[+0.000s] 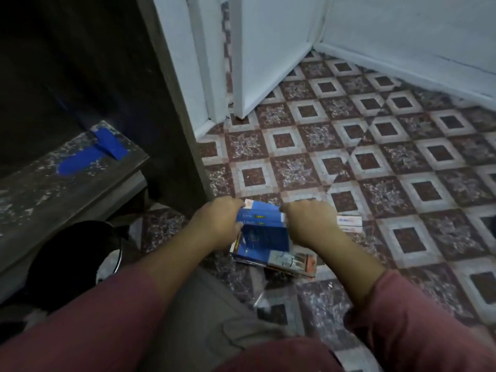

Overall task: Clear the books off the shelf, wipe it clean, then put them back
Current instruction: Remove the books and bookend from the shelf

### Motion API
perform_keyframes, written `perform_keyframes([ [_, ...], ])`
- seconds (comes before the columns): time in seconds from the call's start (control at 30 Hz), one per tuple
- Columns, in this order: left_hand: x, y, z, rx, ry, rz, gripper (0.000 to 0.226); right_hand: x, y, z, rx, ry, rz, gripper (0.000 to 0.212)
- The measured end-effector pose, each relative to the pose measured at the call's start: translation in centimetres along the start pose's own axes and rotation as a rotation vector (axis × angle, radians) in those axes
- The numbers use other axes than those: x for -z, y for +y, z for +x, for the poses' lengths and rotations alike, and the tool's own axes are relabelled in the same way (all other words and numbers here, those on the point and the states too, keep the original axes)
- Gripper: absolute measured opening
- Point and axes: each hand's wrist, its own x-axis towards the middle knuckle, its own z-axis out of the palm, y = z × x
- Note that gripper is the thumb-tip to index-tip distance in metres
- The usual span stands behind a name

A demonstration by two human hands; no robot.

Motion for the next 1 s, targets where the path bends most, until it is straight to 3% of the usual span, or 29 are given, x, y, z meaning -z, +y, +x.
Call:
perform_keyframes([
  [0.1,-1.7,-0.7,1.9,0.02,0.017,0.013,0.042,-2.9,0.3,2.9,-0.045,0.102,-0.006,0.031],
  [0.23,-4.8,-0.5,2.9,-0.029,0.07,0.195,0.038,-9.3,-0.2,6.1,-0.124,0.154,0.021,0.052],
  [0.43,-7.1,-1.4,3.0,-0.043,-0.112,0.26,0.034,-19.0,-2.9,5.7,0.03,-0.25,0.039,0.07],
  [0.5,-7.1,-2.1,3.1,-0.012,-0.139,0.269,0.036,-19.9,-3.4,5.4,0.04,-0.289,0.067,0.072],
  [0.67,-6.5,-2.6,2.5,0.104,-0.181,0.219,0.044,-17.8,-2.9,5.7,0.043,-0.334,0.09,0.077],
  [0.77,-4.8,-2.6,1.7,0.211,-0.109,0.224,0.036,-14.3,-3.4,5.9,0.051,-0.357,0.062,0.06],
  [1.0,1.9,-8.6,-4.7,0.42,0.111,0.132,0.038,-0.5,-8.6,5.3,0.254,0.011,0.181,0.04],
])
